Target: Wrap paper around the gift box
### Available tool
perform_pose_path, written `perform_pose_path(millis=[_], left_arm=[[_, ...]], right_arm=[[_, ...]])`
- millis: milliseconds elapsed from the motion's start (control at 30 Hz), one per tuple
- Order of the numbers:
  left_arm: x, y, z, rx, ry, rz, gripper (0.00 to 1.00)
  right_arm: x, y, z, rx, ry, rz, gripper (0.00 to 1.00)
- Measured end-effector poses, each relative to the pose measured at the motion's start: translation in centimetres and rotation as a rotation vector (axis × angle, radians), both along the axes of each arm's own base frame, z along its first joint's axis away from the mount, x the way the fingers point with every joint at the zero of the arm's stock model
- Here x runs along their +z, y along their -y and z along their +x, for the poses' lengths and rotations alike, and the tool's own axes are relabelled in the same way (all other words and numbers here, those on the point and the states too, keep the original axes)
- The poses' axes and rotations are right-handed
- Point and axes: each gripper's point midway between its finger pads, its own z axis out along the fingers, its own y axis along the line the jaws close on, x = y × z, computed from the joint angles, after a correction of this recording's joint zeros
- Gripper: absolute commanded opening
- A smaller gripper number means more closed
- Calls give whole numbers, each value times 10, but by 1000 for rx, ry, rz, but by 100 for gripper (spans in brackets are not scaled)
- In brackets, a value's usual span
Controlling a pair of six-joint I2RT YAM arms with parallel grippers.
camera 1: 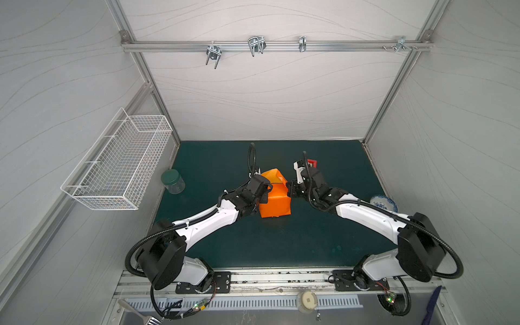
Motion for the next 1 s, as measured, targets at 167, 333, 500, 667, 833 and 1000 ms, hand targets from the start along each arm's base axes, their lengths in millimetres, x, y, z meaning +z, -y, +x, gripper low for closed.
perform_pose_path(millis=[167,333,500,667,833,1000], left_arm=[[0,0,0,0,0,0,0],[0,0,0,-1,0,0,0],[0,0,0,-1,0,0,0],[0,0,0,-1,0,0,0],[0,0,0,-1,0,0,0],[0,0,0,-1,0,0,0]], right_arm=[[1,5,2,-40,31,-31,0],[0,8,1,-35,56,-50,3],[1,6,1,-12,74,-51,10],[2,1,-1,24,90,-46,19],[3,-2,-5,74,107,-53,29],[5,-1,-9,108,136,-75,32]])
